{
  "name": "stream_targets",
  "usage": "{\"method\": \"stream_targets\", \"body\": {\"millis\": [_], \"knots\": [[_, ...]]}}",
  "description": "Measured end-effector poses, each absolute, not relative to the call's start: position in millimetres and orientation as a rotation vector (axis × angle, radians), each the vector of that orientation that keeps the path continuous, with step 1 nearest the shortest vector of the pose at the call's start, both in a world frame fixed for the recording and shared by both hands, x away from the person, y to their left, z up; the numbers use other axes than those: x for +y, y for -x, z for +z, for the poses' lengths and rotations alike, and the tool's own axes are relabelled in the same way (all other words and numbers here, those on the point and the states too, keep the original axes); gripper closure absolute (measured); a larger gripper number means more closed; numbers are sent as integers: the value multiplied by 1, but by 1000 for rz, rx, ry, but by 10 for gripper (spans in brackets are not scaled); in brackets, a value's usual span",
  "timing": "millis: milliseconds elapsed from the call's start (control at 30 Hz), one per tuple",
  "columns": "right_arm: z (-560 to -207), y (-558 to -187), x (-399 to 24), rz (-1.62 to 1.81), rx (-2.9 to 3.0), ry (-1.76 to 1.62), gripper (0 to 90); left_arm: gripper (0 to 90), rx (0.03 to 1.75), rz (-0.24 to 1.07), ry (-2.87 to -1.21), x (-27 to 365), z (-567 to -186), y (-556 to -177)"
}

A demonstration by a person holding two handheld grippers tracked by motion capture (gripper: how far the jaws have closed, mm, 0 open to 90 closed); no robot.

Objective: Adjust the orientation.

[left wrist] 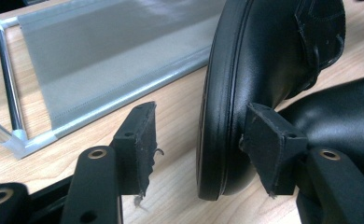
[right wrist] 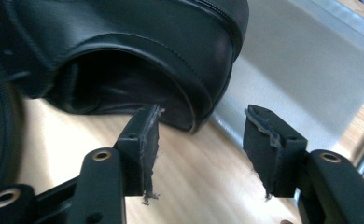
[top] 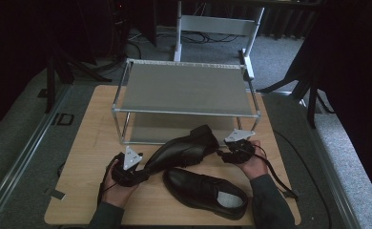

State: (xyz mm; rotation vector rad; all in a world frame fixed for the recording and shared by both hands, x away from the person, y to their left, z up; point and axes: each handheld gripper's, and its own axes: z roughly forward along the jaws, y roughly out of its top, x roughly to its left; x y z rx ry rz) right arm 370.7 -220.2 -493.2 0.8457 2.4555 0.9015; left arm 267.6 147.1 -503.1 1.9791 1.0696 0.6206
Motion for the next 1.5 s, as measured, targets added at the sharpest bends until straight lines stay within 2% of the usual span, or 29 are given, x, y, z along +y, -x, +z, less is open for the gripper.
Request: {"method": "stream_targets", "body": {"millis": [233, 300, 400, 467, 567, 767, 1233, 1500], "knots": [[-503, -396, -202, 918, 2459, -849, 459, 491, 1072, 632, -1967, 148, -501, -271], [-504, -401, -198, 930, 2455, -847, 503, 489, 1072, 626, -1964, 149, -501, -270], [-504, -404, -195, 932, 2425, -842, 605, 484, 1070, 685, -1962, 146, -501, -268], [-503, -401, -194, 932, 2385, -842, 658, 463, 1061, 716, -1978, 144, -501, -266], [-501, -394, -195, 916, 2365, -819, 681, 453, 1051, 735, -1989, 141, -504, -263], [-495, -381, -196, 858, 2362, -803, 699, 450, 1062, 716, -2000, 141, -508, -264], [-471, -338, -246, 810, 2245, -1009, 762, 449, 1043, 714, -2003, 137, -510, -264], [-464, -321, -254, 769, 2244, -1039, 789, 449, 1047, 705, -2013, 138, -511, -265]]}}
